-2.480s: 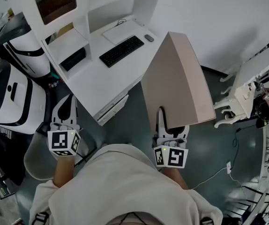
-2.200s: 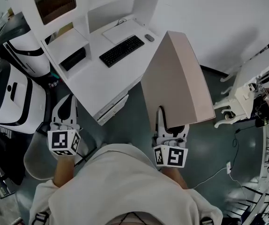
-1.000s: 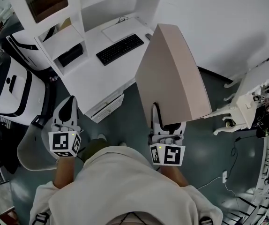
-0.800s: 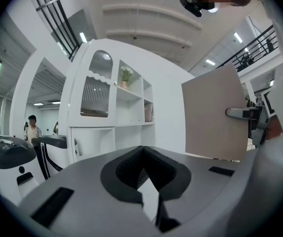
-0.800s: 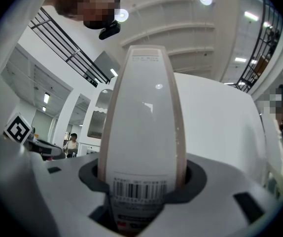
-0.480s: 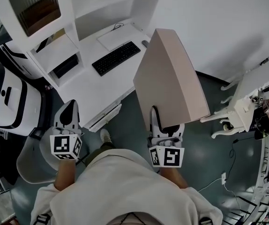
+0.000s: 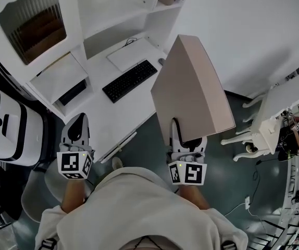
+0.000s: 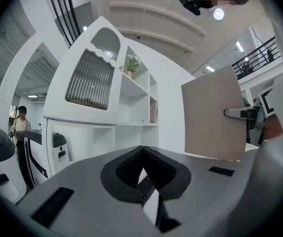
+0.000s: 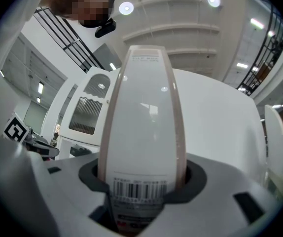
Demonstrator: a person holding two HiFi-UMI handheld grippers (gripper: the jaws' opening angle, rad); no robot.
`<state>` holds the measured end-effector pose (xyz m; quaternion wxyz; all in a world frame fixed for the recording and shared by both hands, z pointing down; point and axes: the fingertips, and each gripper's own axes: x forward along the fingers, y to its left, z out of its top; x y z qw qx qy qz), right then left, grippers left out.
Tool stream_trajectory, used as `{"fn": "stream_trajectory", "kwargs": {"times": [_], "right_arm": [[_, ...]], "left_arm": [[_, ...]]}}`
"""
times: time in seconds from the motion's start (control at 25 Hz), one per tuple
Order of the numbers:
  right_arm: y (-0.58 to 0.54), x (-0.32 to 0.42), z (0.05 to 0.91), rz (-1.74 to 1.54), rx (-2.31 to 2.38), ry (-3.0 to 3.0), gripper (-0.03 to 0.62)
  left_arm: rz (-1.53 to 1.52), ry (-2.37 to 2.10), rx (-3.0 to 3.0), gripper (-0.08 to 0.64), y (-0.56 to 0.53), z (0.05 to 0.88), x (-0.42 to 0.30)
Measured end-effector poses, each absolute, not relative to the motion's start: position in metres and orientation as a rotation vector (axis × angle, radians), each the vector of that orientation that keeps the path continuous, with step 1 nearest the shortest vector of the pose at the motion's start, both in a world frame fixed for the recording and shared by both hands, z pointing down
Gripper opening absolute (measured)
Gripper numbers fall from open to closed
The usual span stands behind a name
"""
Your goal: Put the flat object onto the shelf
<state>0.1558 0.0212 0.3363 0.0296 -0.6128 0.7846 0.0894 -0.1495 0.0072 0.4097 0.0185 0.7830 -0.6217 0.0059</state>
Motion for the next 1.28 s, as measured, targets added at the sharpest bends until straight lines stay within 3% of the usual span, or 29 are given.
{"fn": "stream_trajectory", "kwargs": {"times": [0.92,1.28], "right_arm": [[-0.121,0.142,0.313,0.438,-1.842,2.451,0.268],[-0.191,0.136,0.296,0.688,-1.671,2.606,0.267]], "left_arm": [[0.035,-2.053,2.306,-0.008,-0.060,0.419,-0.191],[0.039,-2.182,2.180,-0.008,-0.081,0.412,-0.179]]}}
